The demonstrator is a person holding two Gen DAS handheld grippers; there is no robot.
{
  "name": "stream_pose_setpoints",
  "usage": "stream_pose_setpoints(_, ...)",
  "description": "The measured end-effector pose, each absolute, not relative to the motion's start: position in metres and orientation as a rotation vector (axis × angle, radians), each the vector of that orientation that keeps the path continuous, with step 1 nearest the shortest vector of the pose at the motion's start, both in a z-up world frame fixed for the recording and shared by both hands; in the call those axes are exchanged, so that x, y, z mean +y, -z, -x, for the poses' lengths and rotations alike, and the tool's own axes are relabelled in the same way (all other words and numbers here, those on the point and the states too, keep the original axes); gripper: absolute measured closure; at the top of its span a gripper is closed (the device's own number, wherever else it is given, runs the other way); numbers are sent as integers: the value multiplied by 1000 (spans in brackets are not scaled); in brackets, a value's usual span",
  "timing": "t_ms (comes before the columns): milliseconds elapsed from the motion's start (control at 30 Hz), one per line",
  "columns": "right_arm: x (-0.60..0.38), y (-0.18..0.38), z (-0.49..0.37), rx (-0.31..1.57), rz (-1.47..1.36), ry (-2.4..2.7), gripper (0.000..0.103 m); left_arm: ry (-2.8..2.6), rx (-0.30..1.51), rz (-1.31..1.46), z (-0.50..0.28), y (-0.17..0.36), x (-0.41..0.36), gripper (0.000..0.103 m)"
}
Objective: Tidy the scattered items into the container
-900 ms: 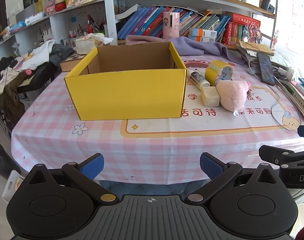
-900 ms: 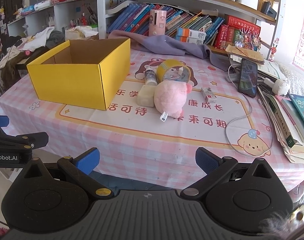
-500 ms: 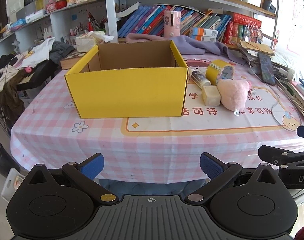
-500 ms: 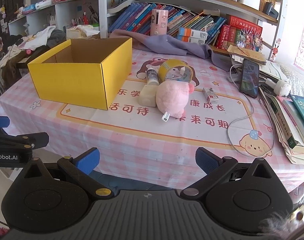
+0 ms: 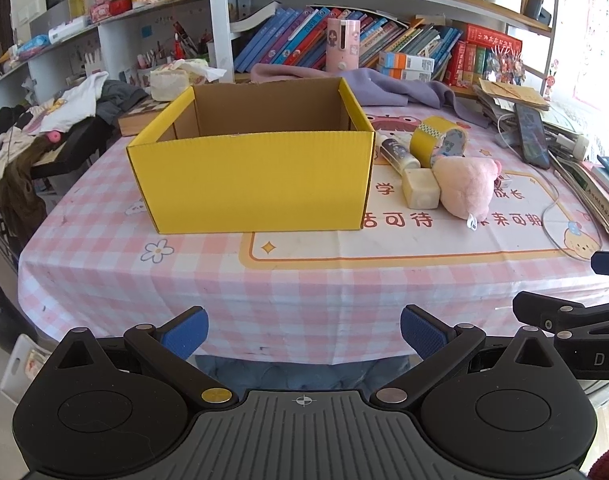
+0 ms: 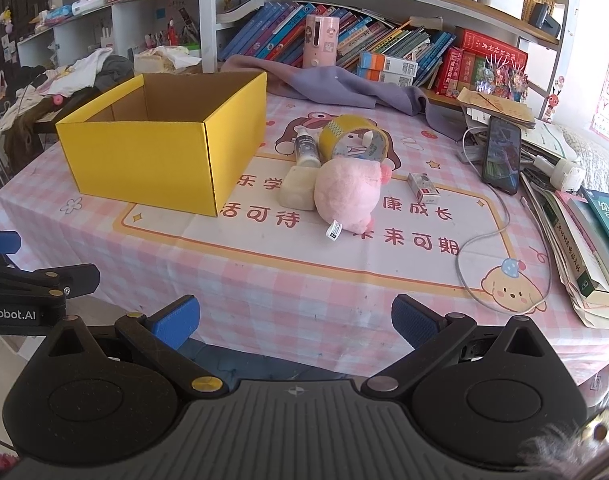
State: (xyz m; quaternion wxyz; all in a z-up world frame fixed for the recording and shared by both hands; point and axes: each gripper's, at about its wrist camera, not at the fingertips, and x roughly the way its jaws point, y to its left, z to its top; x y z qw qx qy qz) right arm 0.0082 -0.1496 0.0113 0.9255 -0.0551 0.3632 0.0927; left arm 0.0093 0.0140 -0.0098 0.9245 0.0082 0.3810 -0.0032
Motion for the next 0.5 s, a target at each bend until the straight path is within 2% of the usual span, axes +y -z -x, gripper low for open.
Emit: stream_pose_setpoints(500, -148, -10, -8, 745, 118, -193, 0, 10, 787, -15, -9, 10, 15, 0)
